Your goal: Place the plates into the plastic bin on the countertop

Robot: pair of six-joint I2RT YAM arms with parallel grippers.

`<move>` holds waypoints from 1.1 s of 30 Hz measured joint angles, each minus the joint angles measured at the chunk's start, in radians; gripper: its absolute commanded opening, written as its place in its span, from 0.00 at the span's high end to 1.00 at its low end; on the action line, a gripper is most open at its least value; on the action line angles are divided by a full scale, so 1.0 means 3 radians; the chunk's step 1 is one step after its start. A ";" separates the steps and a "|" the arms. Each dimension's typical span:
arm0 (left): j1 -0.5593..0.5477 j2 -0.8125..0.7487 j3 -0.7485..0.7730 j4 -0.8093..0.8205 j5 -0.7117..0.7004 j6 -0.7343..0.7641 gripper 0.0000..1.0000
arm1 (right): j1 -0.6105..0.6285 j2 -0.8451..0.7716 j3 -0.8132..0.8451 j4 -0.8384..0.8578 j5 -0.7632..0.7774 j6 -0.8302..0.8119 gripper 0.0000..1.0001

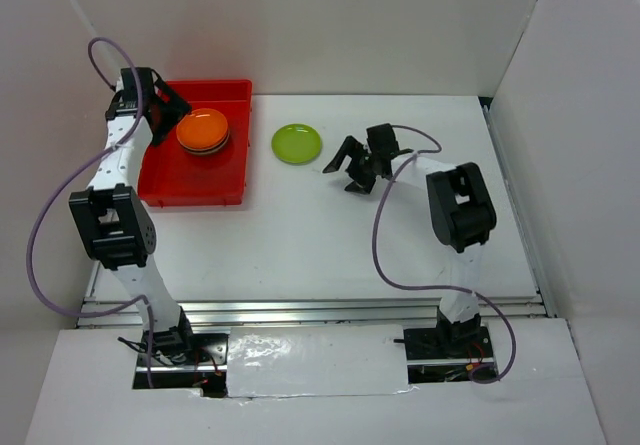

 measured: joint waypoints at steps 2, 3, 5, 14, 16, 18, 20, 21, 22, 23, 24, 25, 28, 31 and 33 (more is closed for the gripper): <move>-0.0121 -0.0154 0.0042 -0.0072 -0.0084 0.0008 0.01 | 0.0031 0.0277 0.0170 -0.0027 0.0008 0.0151 0.00; -0.0168 -0.0195 0.0083 -0.0125 -0.0079 0.0008 0.01 | 0.0047 0.0387 0.0348 -0.0069 0.0004 0.0181 0.00; -0.0226 -0.0270 0.0111 -0.0193 -0.0062 0.0011 0.01 | 0.0097 0.0657 0.0795 -0.0088 0.0053 0.0228 0.00; -0.0197 -0.1249 -0.1044 -0.0309 0.0221 0.0083 0.01 | 0.0169 0.1516 0.2148 -0.0468 0.0193 0.0589 0.20; -0.0193 -0.1523 -0.1184 -0.0319 0.0278 0.0125 0.01 | 0.0170 0.1540 0.2206 -0.0579 0.0281 0.0685 0.31; -0.0186 -0.1740 -0.1211 -0.0320 0.0333 0.0181 0.01 | 0.0168 0.1558 0.2257 -0.0716 0.0373 0.0767 0.39; -0.0174 -0.1920 -0.1211 -0.0304 0.0384 0.0248 0.01 | 0.0160 0.1642 0.2406 -0.0874 0.0432 0.0848 0.48; -0.0167 -0.1986 -0.1211 -0.0301 0.0417 0.0266 0.01 | 0.0160 0.1695 0.2502 -0.0932 0.0450 0.0874 0.57; -0.0156 -0.2042 -0.1212 -0.0296 0.0446 0.0295 0.01 | 0.0151 0.1775 0.2637 -0.1006 0.0462 0.0902 0.60; -0.0145 -0.2080 -0.1222 -0.0285 0.0472 0.0327 0.01 | 0.0150 0.1836 0.2740 -0.1052 0.0476 0.0931 0.61; -0.0132 -0.2110 -0.1239 -0.0277 0.0500 0.0345 0.01 | 0.0148 0.1912 0.2857 -0.1110 0.0487 0.0956 0.62; -0.0123 -0.2121 -0.1254 -0.0276 0.0524 0.0357 0.01 | 0.0148 0.1968 0.2949 -0.1146 0.0473 0.0979 0.63; -0.0107 -0.2111 -0.1324 -0.0273 0.0607 0.0432 0.01 | 0.0140 0.2040 0.3080 -0.1211 0.0476 0.1039 0.80; -0.0100 -0.2078 -0.1386 -0.0286 0.0710 0.0492 0.01 | 0.0130 0.2040 0.3091 -0.1282 0.0473 0.1083 0.99; -0.0092 -0.2061 -0.1397 -0.0281 0.0772 0.0511 0.01 | 0.0130 0.2040 0.3134 -0.1298 0.0468 0.1120 1.00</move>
